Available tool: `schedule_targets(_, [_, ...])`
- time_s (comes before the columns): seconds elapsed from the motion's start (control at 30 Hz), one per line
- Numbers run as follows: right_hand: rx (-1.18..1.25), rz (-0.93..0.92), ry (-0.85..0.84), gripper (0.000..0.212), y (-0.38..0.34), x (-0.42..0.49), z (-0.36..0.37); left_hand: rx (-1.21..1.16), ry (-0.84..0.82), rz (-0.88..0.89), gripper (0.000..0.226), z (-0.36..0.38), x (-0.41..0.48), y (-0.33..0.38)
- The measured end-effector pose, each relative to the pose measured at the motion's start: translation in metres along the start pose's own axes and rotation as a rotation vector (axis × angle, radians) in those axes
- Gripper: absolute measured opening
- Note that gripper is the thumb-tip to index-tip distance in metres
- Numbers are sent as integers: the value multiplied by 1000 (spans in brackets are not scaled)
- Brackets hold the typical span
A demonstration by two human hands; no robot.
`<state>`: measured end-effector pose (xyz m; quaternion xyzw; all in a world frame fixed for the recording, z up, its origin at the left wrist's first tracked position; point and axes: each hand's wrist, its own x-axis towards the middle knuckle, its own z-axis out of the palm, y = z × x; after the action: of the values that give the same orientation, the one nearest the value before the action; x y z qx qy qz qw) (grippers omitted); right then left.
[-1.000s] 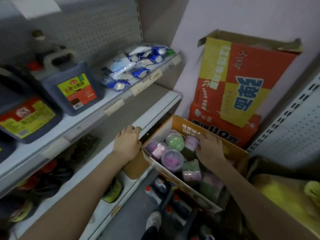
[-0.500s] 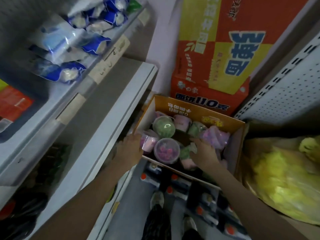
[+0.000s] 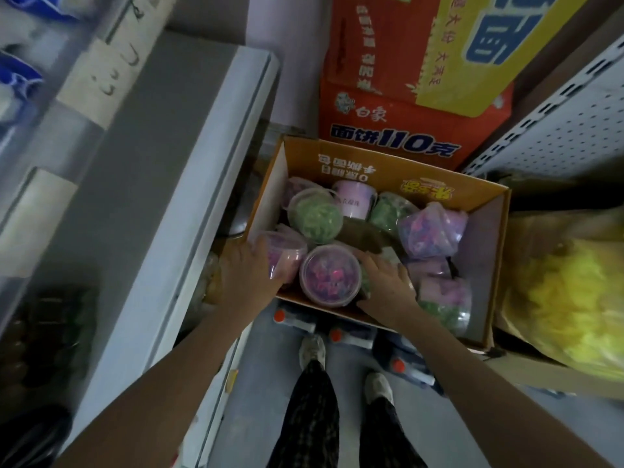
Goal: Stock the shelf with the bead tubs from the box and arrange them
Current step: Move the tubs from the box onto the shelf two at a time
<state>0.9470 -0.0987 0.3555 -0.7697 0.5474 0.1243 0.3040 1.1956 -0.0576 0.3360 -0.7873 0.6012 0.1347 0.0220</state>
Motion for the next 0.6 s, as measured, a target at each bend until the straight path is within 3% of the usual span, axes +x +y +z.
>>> schedule_targets(0.27, [-86, -149, -25, 113, -3, 24, 15, 11, -8, -108, 104, 15, 4, 9])
schedule_targets(0.43, [-72, -236, -154, 106, -7, 33, 8, -25, 58, -132, 91, 22, 4, 12])
schedule_targets(0.6, [-105, -294, -150, 108, -7, 39, 10, -114, 138, -115, 83, 18, 6, 11])
